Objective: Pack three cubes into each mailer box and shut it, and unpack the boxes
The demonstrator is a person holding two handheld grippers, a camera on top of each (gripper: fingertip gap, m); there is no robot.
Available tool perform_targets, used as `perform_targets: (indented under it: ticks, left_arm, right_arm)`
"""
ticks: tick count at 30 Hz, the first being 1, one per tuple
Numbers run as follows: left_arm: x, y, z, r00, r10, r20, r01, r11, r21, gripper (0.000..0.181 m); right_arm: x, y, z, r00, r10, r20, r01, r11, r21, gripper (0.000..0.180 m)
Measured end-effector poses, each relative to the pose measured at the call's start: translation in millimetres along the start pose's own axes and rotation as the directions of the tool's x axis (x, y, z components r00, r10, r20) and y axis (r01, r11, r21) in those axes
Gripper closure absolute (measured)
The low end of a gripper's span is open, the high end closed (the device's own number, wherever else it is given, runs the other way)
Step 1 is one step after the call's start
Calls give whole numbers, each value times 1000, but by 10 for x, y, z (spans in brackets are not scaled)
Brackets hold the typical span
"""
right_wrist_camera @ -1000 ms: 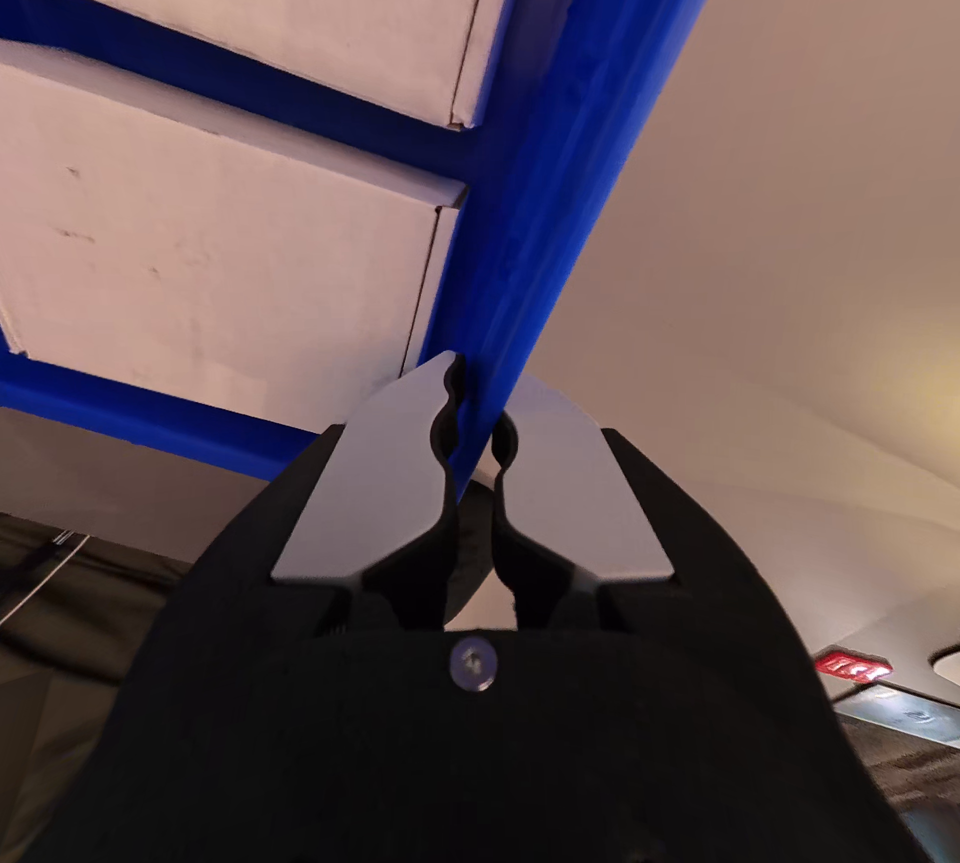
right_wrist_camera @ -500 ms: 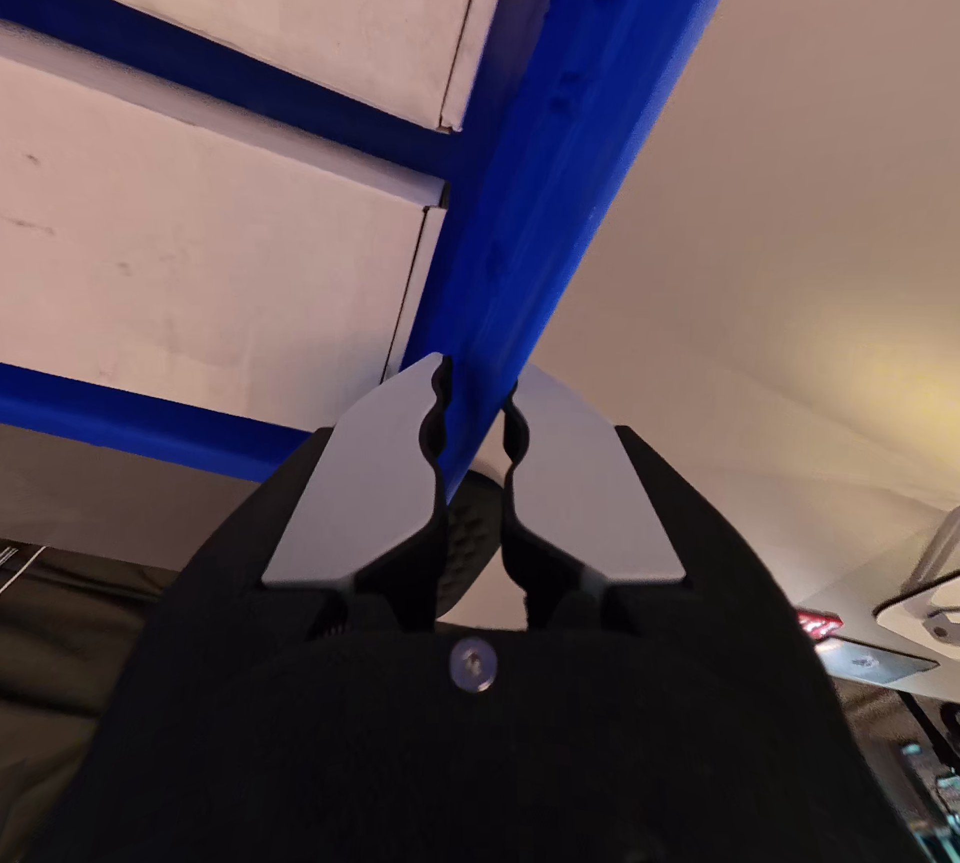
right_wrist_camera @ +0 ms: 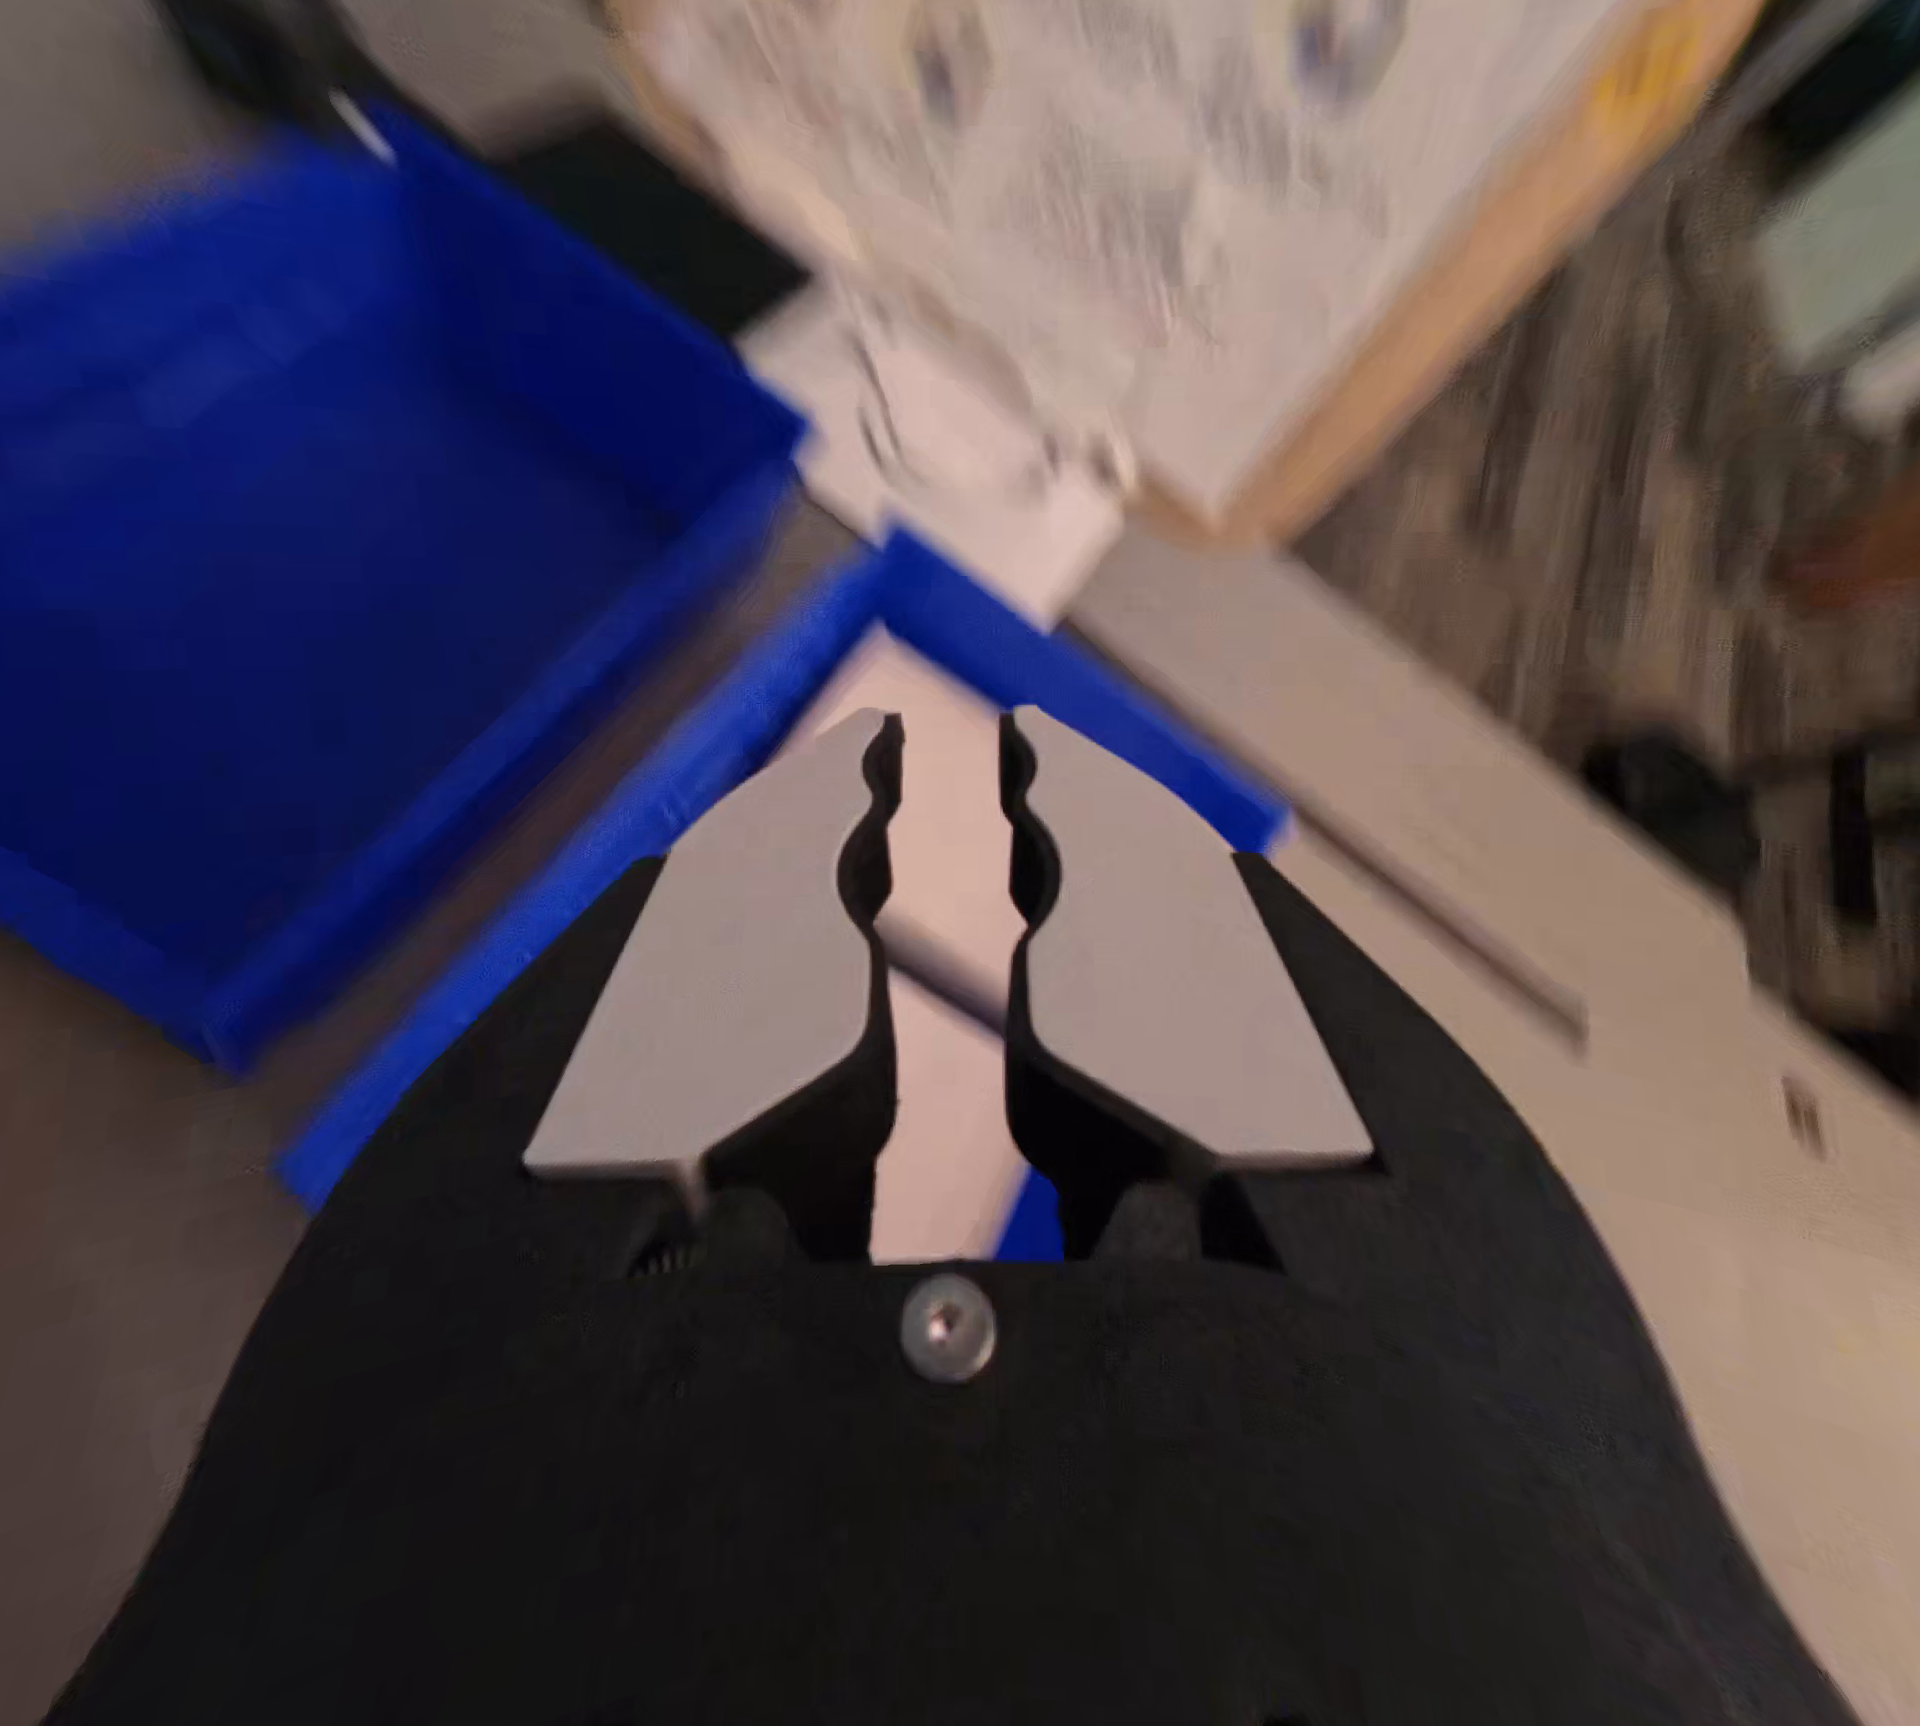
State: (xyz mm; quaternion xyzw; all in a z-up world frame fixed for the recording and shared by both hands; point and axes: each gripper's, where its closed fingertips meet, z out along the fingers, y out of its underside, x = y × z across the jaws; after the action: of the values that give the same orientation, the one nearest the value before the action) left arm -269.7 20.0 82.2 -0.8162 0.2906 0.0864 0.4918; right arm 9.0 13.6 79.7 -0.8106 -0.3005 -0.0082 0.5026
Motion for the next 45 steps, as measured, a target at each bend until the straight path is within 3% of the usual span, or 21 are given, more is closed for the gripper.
perform_targets:
  ticks: [1, 3, 6, 10, 14, 17, 20, 26, 35, 41, 43, 45]
  left_arm:
    - [-39, -108, -53, 999, -22, 25, 20, 997, 68, 111]
    - [-119, -264, -157, 995, -67, 74, 53, 983, 174, 102]
    - [-202, -405, -278, 986, -108, 129, 67, 956, 287, 95]
    - [-202, -485, -347, 982, -97, 162, 34, 935, 352, 102]
    - [-80, -449, -319, 990, -61, 126, 19, 950, 312, 99]
    - [11, -461, -348, 995, -40, 93, 9, 951, 309, 99]
    - [122, -504, -411, 998, -10, 61, -11, 945, 328, 100]
    - [258, -548, -469, 1000, 23, 15, -27, 938, 347, 100]
    - [238, -504, -544, 1000, 17, -25, -8, 939, 344, 101]
    - [253, -498, -584, 999, 24, -40, -9, 937, 348, 101]
    - [242, -489, -583, 999, 24, -41, -9, 939, 345, 101]
    - [226, -473, -582, 999, 20, -44, -4, 941, 339, 101]
  right_arm:
    - [-178, -247, -64, 999, -42, 26, 38, 990, 132, 157]
    - [-477, -588, -131, 992, -108, 60, 88, 957, 277, 153]
    - [-827, -812, 68, 977, -83, 195, 36, 972, 232, 146]
    - [-1095, -534, 688, 937, 119, 328, -91, 991, -101, 147]
    - [-1121, 160, 1079, 915, 324, 240, -180, 861, -477, 152]
    - [-1110, 294, 1184, 867, 465, 176, -305, 777, -550, 153]
    - [-1144, 434, 1209, 864, 484, 135, -308, 721, -621, 147]
    - [-1320, 606, 1288, 873, 485, 51, -320, 649, -690, 148]
    - [-1489, 791, 1510, 808, 587, -48, -433, 537, -724, 150]
    - [-1385, 836, 1637, 927, 370, -66, -315, 669, -673, 162]
    - [-1423, 893, 1645, 920, 387, -63, -313, 629, -712, 159]
    - [-1438, 906, 1636, 905, 421, -55, -318, 584, -747, 168]
